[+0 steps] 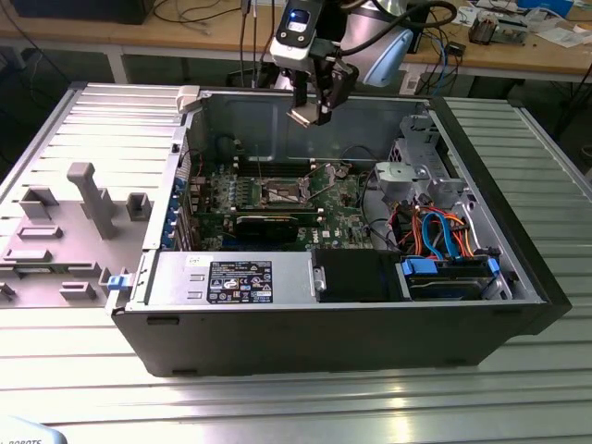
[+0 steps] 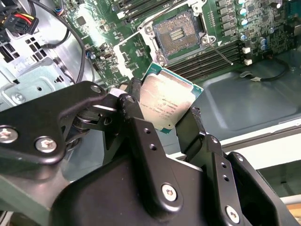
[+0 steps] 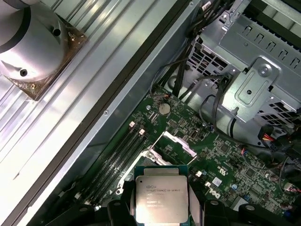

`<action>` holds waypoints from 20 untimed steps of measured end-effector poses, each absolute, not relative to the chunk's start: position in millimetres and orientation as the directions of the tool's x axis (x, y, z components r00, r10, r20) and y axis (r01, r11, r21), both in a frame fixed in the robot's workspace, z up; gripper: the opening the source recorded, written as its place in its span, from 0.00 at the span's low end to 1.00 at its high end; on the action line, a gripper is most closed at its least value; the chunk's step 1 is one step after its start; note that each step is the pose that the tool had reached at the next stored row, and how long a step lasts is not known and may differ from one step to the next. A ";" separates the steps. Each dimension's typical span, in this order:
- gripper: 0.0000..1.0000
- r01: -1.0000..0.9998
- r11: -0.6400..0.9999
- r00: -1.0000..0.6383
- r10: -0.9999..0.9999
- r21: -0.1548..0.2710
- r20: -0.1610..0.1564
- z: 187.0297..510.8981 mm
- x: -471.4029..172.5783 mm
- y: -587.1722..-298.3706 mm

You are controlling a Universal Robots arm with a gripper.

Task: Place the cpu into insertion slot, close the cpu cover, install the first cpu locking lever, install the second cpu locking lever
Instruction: 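Place the cpu into insertion slot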

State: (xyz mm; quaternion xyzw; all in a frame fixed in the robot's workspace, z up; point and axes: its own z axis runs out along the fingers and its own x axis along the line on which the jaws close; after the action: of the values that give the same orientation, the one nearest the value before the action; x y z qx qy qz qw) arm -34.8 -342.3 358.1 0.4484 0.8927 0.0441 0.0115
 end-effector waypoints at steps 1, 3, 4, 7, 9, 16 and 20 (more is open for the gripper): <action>0.54 0.803 0.589 -0.593 0.805 0.089 0.019 358.1 -34.8 -342.3; 0.54 0.807 0.584 -0.587 0.809 0.089 0.019 358.1 -34.9 -342.3; 0.54 0.809 0.581 -0.585 0.811 0.089 0.019 358.1 -35.0 -342.3; 0.54 0.819 0.567 -0.570 0.821 0.089 0.019 358.1 -35.6 -342.3; 0.54 0.824 0.560 -0.564 0.826 0.089 0.019 358.1 -35.9 -342.3; 0.54 0.843 0.530 -0.534 0.845 0.089 0.019 358.0 -36.9 -342.3; 0.54 0.869 0.486 -0.490 0.872 0.089 0.019 357.3 -36.9 -342.3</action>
State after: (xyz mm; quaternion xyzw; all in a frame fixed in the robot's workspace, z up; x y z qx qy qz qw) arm -36.9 -342.3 357.3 0.5049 0.8620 0.0433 0.0143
